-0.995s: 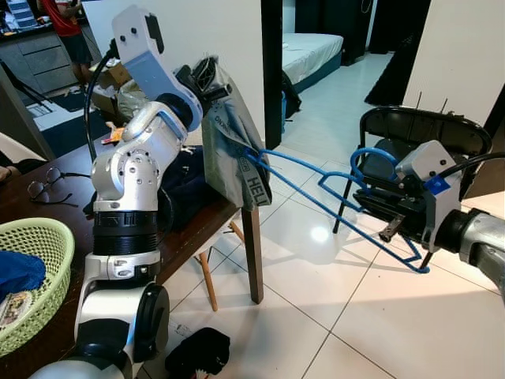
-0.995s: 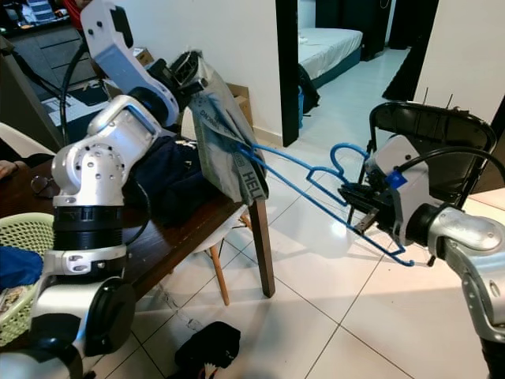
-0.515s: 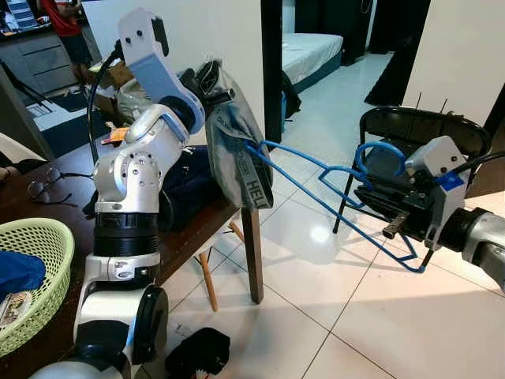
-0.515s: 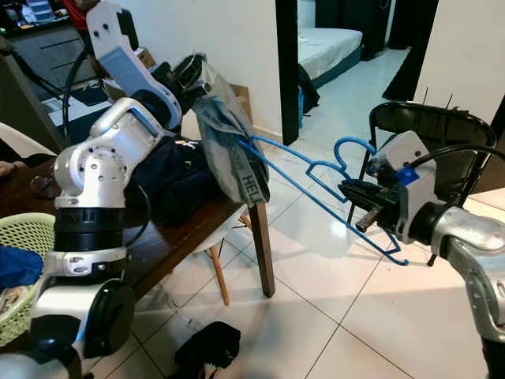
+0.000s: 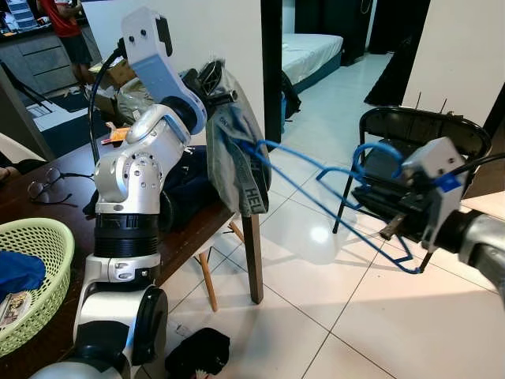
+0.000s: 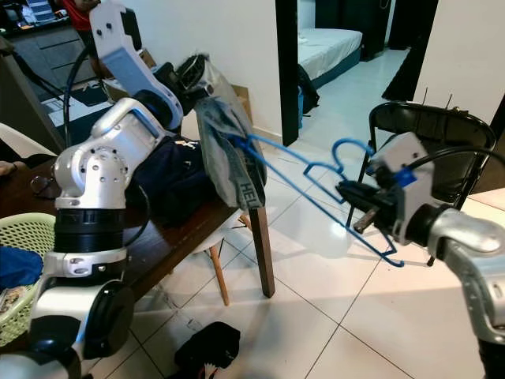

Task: Hang hanger

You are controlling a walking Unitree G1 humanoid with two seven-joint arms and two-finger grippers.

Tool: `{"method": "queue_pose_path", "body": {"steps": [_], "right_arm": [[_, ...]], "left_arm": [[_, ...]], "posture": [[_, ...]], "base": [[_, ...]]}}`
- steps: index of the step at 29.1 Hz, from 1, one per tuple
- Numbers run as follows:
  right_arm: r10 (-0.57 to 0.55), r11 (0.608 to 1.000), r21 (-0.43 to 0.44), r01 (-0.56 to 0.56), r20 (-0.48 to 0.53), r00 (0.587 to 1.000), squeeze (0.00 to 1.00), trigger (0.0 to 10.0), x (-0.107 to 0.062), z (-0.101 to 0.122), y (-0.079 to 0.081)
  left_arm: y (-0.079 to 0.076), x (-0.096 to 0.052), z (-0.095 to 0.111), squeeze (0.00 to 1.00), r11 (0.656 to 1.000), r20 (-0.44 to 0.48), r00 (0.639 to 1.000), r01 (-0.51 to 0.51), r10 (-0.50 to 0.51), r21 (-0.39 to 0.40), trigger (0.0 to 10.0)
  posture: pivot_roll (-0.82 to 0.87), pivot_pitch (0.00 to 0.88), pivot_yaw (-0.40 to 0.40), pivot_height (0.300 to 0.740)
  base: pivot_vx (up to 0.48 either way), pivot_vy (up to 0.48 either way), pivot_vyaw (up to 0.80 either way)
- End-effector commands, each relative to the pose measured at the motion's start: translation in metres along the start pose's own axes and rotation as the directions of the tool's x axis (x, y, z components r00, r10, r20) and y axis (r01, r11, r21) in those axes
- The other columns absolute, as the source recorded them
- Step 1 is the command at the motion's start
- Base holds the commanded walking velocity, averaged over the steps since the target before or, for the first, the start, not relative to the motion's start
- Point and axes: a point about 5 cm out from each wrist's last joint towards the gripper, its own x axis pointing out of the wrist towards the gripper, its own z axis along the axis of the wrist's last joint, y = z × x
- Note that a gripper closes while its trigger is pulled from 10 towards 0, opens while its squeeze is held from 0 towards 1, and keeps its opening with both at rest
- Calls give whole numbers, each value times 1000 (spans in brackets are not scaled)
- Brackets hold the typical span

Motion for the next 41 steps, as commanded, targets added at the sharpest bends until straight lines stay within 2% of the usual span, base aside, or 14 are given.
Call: {"method": "queue_pose_path", "body": {"steps": [1, 4, 6, 12, 20, 32, 38, 41], "right_arm": [[36, 999, -14, -36, 18, 999, 0, 10000, 5, 5, 9], [46, 999, -15, -46, 20, 999, 0, 10000, 7, 6, 12], [49, 999, -18, -49, 19, 999, 0, 10000, 11, 6, 14], [1, 999, -37, 0, 8, 1000, 0, 10000, 19, 6, 11], [-51, 996, -69, 49, -23, 998, 0, 10000, 35, 7, 15], [-72, 995, -73, 68, -61, 996, 0, 10000, 52, 4, 24], [-109, 990, -106, 95, -127, 986, 0, 10000, 66, -2, 27], [-104, 989, -118, 89, -135, 985, 0, 10000, 69, -3, 30]], "left_arm": [[-2, 1, 1, 0, 1000, 2, 1000, 0, 0, -20, 10000], [-2, 1, 0, 0, 1000, 0, 1000, -1, 1, -27, 10000], [-5, 2, -1, 0, 998, -2, 1000, 2, -2, -59, 10000], [-13, 3, -2, 0, 991, -4, 1000, 14, -15, -131, 10000], [-22, 5, -4, 0, 976, -8, 1000, 20, -22, -216, 10000], [-28, 6, -7, 0, 962, -22, 1000, 12, -19, -273, 10000], [-42, 7, -12, 0, 935, -42, 998, 20, -37, -354, 10000], [-45, 8, -13, 0, 930, -44, 998, 25, -44, -367, 10000]], "posture": [[19, 15, 113, 735], [19, 15, 113, 735], [21, 13, 111, 735], [24, 10, 109, 735], [25, 3, 109, 735], [25, 0, 107, 735], [27, 4, 108, 735], [27, 4, 107, 735]], "base": [[0, 0, 0], [0, 0, 0], [0, 0, 0], [0, 0, 0], [0, 0, 0], [0, 0, 0], [0, 0, 0], [0, 0, 0]]}}
